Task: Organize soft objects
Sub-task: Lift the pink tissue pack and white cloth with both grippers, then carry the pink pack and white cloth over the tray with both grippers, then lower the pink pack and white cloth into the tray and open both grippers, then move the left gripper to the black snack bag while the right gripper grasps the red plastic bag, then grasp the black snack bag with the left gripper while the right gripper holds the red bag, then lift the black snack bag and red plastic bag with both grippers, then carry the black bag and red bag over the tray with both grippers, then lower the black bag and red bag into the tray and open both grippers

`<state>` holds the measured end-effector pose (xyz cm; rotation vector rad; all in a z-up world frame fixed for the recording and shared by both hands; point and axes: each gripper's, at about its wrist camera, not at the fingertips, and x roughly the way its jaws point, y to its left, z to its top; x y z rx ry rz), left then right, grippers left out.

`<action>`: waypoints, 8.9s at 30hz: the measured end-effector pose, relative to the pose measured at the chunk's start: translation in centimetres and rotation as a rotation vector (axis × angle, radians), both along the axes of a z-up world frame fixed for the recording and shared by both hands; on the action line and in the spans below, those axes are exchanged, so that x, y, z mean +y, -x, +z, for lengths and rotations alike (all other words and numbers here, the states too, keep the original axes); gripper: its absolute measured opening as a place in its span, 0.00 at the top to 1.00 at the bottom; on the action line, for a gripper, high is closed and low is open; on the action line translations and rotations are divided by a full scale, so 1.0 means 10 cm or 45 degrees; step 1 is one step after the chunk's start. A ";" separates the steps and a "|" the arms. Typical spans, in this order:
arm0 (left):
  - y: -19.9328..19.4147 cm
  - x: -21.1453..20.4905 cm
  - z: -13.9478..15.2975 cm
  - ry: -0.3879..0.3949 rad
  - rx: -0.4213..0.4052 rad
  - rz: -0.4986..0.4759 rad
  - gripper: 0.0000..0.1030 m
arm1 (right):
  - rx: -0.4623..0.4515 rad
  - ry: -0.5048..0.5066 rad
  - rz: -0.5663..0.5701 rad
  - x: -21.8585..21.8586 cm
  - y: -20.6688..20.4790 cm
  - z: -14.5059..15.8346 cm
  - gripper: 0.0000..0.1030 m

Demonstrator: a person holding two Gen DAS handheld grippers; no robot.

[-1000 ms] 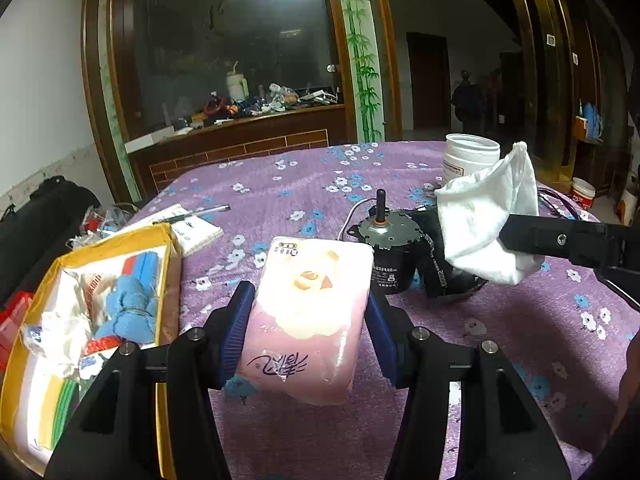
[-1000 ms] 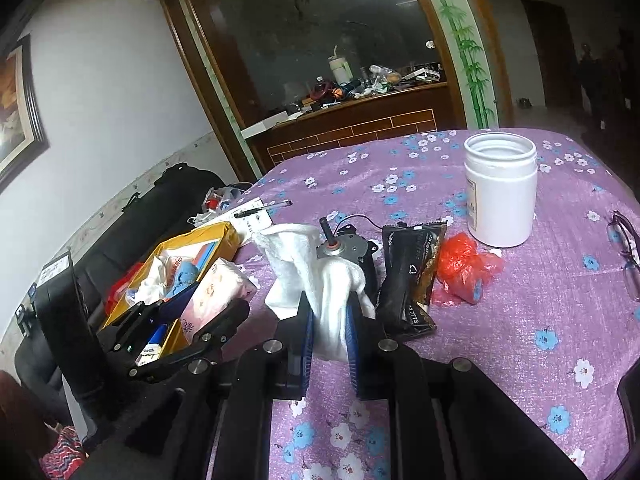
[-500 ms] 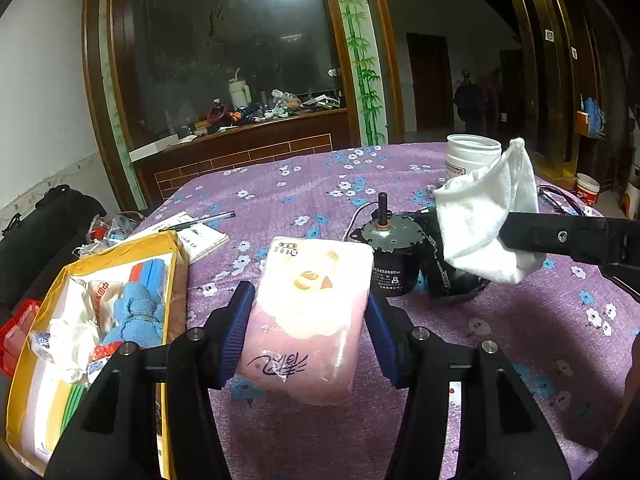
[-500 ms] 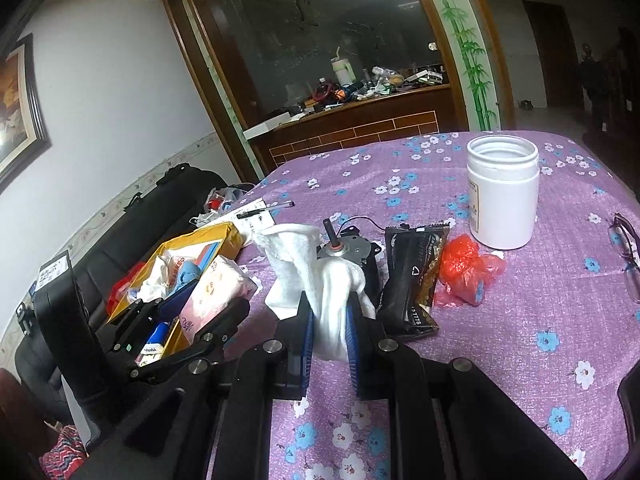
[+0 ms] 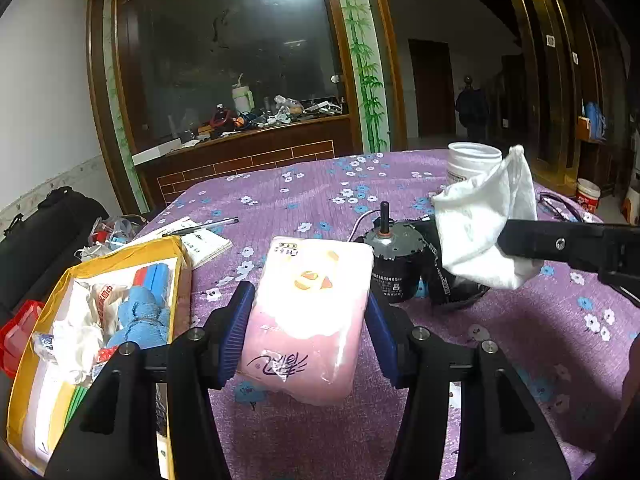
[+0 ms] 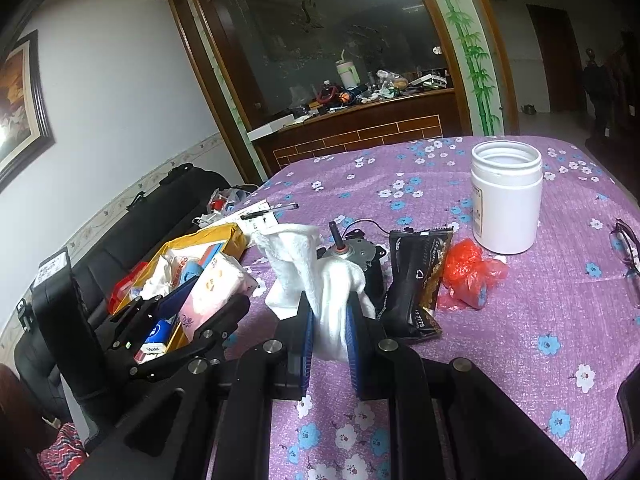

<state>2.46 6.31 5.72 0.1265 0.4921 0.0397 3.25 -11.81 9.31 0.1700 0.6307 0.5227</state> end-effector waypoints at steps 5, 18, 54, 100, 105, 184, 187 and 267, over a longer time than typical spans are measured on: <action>0.08 0.16 0.15 0.067 -0.025 0.030 0.48 | -0.007 0.006 -0.003 0.02 0.00 0.00 0.85; 0.52 1.28 0.26 0.227 0.011 0.258 0.48 | 0.110 -0.040 0.279 0.88 0.20 0.07 0.85; 0.87 2.34 -0.04 0.432 0.132 0.503 0.39 | 0.215 -0.007 0.483 2.31 0.27 -0.09 0.51; -0.15 -0.11 -0.23 0.482 0.373 -0.153 0.40 | 0.397 0.186 -0.199 -0.28 -1.30 -0.60 0.73; -0.18 -0.10 -0.22 0.500 0.411 -0.167 0.40 | 0.462 0.178 -0.053 -0.16 -0.93 -0.60 0.74; 0.26 -0.33 -0.05 -0.035 0.122 -0.011 0.60 | 0.097 0.055 0.164 -0.23 -0.11 -0.14 0.75; 0.30 -0.33 -0.04 -0.046 0.112 -0.006 0.60 | 0.086 0.051 0.170 -0.23 -0.10 -0.13 0.75; 0.64 1.88 -0.14 0.277 0.095 0.511 0.58 | 0.215 0.276 0.423 2.94 -0.34 -0.21 0.71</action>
